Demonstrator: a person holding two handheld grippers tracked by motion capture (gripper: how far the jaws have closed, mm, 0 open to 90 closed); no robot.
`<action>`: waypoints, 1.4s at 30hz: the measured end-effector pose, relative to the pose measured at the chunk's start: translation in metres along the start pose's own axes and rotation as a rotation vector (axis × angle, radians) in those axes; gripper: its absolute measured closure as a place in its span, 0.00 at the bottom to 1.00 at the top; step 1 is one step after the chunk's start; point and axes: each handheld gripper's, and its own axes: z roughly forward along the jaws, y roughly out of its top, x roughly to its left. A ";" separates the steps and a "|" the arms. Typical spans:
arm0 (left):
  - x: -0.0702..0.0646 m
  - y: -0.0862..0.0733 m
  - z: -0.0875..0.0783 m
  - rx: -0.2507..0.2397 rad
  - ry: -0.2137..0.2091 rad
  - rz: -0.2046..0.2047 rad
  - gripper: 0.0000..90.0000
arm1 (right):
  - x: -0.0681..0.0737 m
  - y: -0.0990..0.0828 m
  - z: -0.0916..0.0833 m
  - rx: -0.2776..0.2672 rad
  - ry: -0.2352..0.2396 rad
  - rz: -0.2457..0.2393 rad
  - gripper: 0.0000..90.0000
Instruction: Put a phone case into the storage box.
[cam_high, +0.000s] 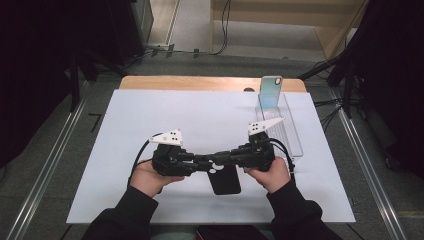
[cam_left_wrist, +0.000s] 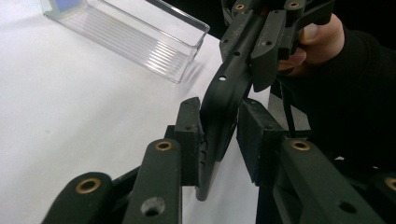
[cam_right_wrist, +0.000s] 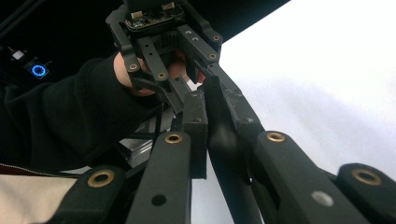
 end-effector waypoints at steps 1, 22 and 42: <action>0.001 0.000 -0.001 -0.004 -0.007 0.000 0.82 | 0.000 0.000 -0.001 0.003 0.004 0.005 0.87; 0.005 0.003 -0.003 0.011 -0.060 0.003 0.87 | -0.003 0.000 0.000 -0.014 0.009 0.021 0.77; 0.015 0.003 -0.019 0.013 0.079 -0.114 0.87 | -0.001 -0.003 -0.003 -0.086 -0.249 -0.015 0.27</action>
